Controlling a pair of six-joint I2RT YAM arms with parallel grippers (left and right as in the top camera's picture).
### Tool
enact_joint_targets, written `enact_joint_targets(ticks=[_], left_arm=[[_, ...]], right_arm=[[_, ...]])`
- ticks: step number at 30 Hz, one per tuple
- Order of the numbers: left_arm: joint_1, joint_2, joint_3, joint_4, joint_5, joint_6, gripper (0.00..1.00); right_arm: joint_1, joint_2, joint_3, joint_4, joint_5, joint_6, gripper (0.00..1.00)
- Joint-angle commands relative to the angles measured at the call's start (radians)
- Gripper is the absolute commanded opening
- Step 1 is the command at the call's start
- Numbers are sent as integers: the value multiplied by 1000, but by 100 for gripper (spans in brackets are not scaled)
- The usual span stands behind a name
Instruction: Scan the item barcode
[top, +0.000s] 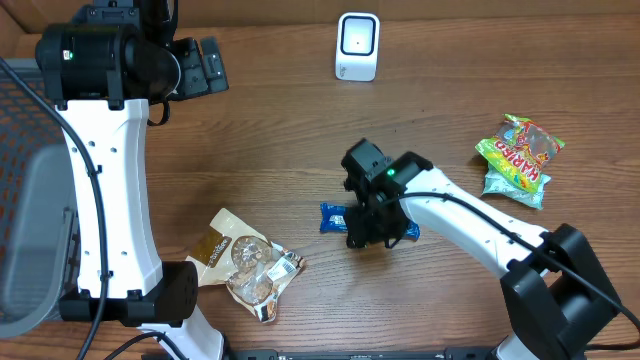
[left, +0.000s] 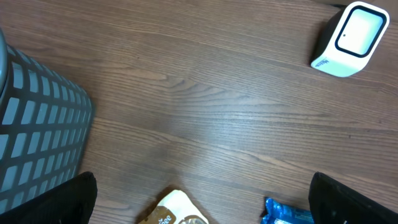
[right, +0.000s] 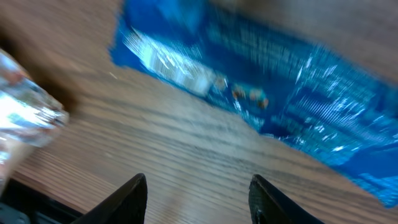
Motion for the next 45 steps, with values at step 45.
enact_joint_targets(ticks=[45], left_arm=[[-13,5,7,2,-8,-13,100]], right_arm=[[-24,113,-2,162,-138,230,57]])
